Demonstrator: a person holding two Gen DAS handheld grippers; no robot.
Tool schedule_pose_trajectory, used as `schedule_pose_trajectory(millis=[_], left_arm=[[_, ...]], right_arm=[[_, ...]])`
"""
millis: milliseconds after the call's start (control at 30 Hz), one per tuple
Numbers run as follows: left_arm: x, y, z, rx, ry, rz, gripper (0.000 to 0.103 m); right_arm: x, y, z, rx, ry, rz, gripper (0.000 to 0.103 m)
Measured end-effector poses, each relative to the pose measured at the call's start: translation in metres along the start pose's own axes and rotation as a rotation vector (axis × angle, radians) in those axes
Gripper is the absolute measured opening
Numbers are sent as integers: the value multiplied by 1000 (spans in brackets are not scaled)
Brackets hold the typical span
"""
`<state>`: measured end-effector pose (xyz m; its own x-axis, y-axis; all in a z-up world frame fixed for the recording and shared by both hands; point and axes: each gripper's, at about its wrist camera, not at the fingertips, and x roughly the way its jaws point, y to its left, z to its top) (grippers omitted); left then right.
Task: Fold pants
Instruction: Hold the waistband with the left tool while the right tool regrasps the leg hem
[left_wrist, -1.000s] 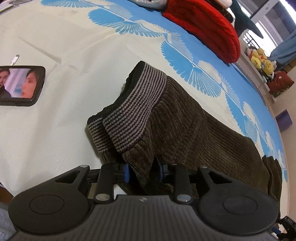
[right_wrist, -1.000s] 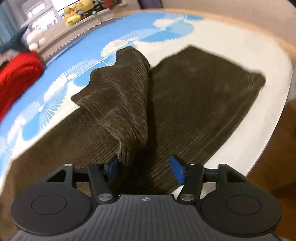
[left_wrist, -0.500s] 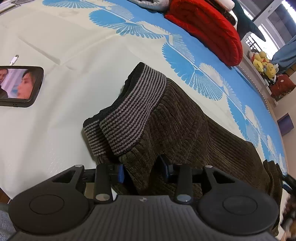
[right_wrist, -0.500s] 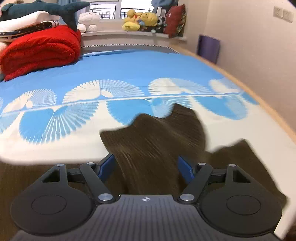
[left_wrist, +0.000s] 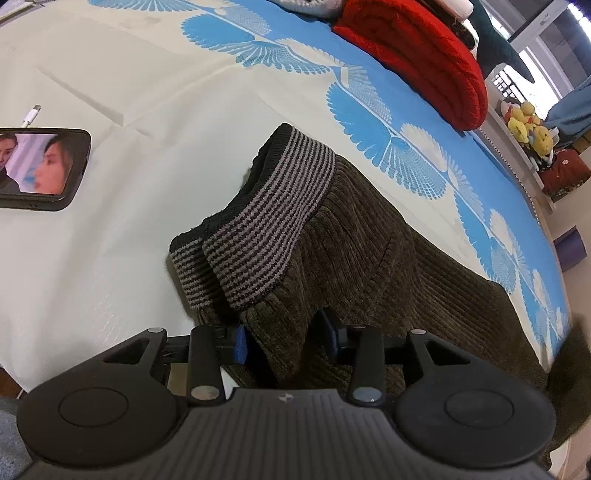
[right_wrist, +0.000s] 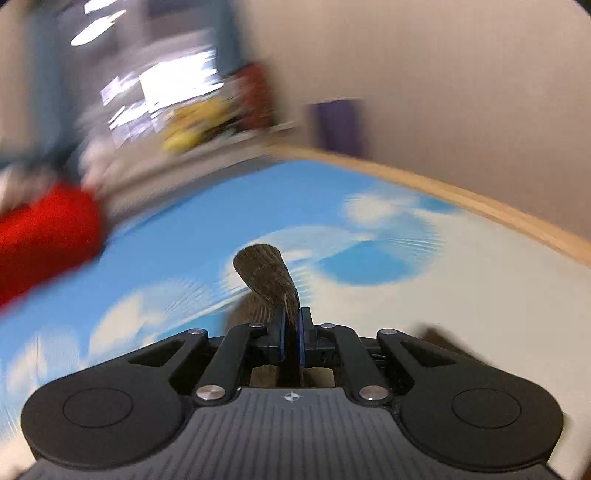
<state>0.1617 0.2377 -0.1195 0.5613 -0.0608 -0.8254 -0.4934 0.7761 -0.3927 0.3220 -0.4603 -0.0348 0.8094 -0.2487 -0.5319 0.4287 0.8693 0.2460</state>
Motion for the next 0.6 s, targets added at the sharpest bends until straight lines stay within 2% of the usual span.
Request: schedule_pose_trajectory(millis=[33,100,133,167,200,233,267,333,433,500,600], left_arm=[[0,-1,0,-3,0,4,44],[0,-2,0,-10,2,12,44],[0,-2,0,-11,3,16,44],[1,-3,1,-12,9,20,45],[1,-4,2,-16,17,25,45],[1,-4,4,-24,23,30,45],[1,-5,5,-29,27,35,45],[0,-6,7,-38,31,45,45],[-3,-8,7,-43,22,70,43],[-9,-8,8,-44,11,82,39],[-19,-5,14,-61,5,83,33]], right_arm=[[-14,-42,3,102,5,-15,6],[-29,-122,-13,283,37,-64,6],[-28,-157,-31,352,79,-96,6],[-20,-191,-55,437,157,-107,6],[-9,-220,-81,531,235,-103,3],[-4,-237,-99,604,254,-92,3],[-9,-252,-112,682,190,-3,3],[-14,-256,-115,700,152,40,3],[-11,-247,-107,613,152,22,3],[-14,-246,-98,621,137,39,3],[-32,-239,-67,575,60,56,0]])
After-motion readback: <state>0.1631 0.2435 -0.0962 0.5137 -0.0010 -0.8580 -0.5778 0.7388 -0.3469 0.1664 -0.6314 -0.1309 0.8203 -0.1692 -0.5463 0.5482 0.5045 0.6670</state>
